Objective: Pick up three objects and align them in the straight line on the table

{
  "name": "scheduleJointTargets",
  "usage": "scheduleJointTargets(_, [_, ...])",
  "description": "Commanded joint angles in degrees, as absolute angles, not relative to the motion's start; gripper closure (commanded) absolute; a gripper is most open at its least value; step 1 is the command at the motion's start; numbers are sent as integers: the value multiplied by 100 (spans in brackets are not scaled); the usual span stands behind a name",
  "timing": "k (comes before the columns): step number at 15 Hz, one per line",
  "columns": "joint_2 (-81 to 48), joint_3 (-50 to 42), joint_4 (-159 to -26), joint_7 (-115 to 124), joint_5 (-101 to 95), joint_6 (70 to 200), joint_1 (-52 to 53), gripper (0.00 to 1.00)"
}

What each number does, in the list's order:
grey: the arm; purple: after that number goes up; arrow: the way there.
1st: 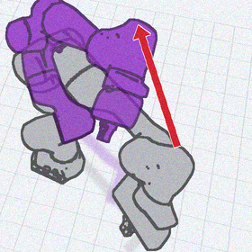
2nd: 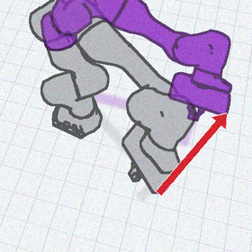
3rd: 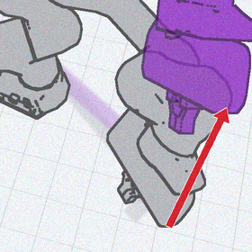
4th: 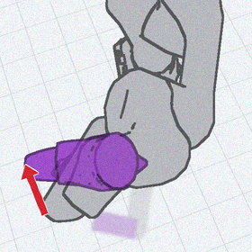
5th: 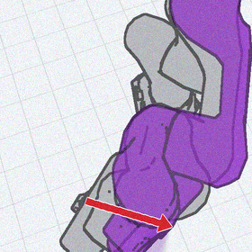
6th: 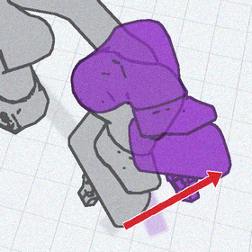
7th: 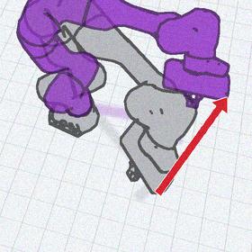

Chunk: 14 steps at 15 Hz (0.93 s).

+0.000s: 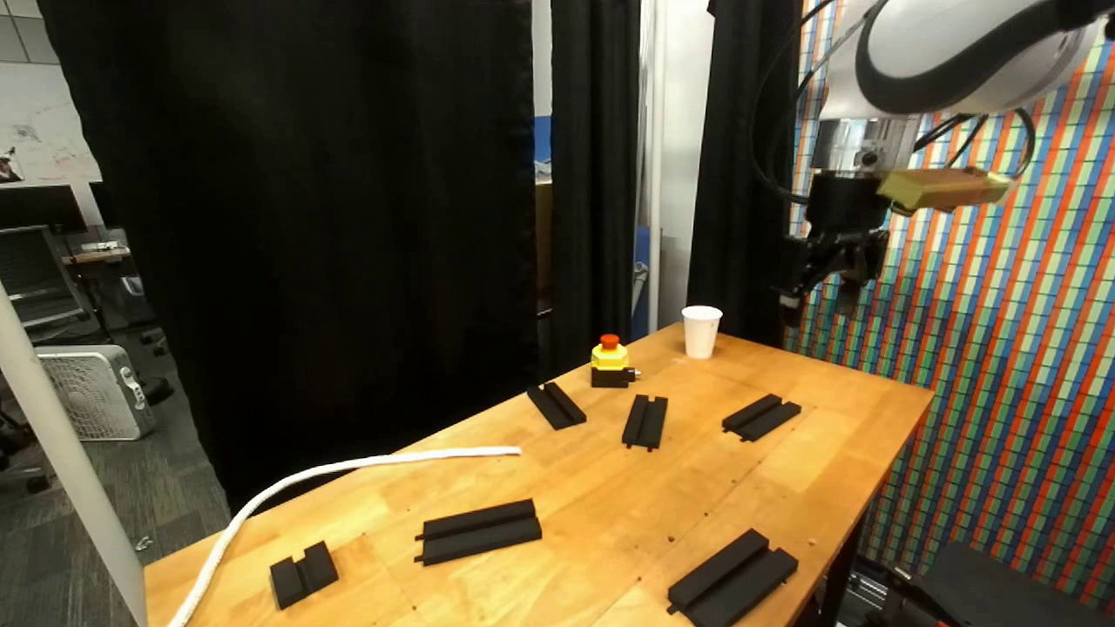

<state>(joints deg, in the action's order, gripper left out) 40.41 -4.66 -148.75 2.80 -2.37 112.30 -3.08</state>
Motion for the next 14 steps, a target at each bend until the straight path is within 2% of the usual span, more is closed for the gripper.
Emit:
scheduleJointTargets(1, [3190, -675, -15065, 694, 75, 12420, -659, 0])
scheduleJointTargets(6, [1851, -844, -14783, 1241, 792, 13554, -865, 0])
scheduleJointTargets(14, [-118, -548, -13755, 2775, 2411, 15022, -598, 0])
